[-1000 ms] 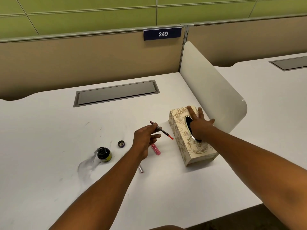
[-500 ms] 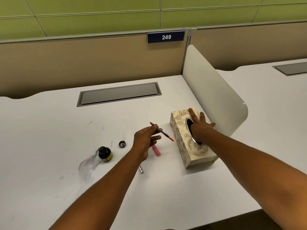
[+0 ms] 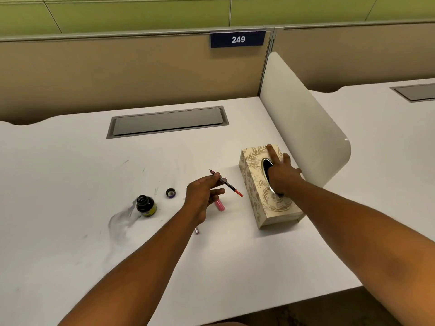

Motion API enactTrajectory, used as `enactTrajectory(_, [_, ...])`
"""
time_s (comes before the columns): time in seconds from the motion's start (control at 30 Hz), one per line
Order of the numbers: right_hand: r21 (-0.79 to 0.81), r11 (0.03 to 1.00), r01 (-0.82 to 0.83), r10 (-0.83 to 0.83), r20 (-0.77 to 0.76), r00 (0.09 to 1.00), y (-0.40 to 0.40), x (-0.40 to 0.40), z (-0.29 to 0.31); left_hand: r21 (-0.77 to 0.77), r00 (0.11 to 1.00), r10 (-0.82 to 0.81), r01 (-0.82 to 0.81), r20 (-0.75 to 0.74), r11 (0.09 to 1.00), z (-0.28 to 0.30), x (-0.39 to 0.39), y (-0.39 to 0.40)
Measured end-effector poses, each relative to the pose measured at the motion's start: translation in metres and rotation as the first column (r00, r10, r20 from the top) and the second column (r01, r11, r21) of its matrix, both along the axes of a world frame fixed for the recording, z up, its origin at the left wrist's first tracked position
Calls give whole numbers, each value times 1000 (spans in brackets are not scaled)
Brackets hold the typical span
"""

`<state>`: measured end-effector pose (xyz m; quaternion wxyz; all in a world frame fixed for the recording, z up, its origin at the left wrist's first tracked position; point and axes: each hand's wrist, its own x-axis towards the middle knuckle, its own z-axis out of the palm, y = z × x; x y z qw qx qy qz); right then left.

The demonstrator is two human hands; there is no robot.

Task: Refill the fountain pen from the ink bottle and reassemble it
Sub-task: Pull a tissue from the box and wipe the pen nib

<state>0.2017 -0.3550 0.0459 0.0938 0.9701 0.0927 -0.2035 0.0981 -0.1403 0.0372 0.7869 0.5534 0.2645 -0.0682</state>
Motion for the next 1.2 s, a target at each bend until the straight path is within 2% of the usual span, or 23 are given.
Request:
enactTrajectory(0.33, [35,998,-50,44,142,989,-5,-8,0,18,1000,23,-22,-18,1000,1,-10,-9])
enactTrajectory(0.4, [93,989,-119,84,310,947,-13,-10,-5,13,999,37,-37,-3,999,3,-10,-7])
enactTrajectory(0.5, [136,957,-256,139,563,815,-21,-11,-1,12,998,70,-70,6,997,5,-5,-2])
enactTrajectory(0.57, [303,906,-294,99,524,846,-24,-9,8,9,997,83,-83,4,996,5,-1,-2])
enactTrajectory(0.63, [344,887,-307,165,385,908,-24,-4,19,6,997,78,-78,6,997,6,3,-6])
enactTrajectory(0.7, [262,889,-375,280,336,899,-23,3,29,4,997,70,-70,11,998,6,7,-10])
enactTrajectory(0.8, [107,876,-470,405,366,838,-20,11,33,3,999,50,-50,20,999,8,12,-13])
enactTrajectory(0.87, [123,903,-413,349,352,868,-19,13,36,-2,999,44,-44,24,999,8,16,-12])
enactTrajectory(0.97, [117,938,-325,294,222,929,-20,13,39,-3,999,36,-36,23,999,8,21,-4])
enactTrajectory(1.1, [-44,897,-440,438,221,871,-23,3,30,-11,999,40,-40,17,999,4,25,8])
enactTrajectory(1.2, [-84,939,-334,343,130,930,-18,-1,23,-17,1000,24,-24,17,1000,3,31,14])
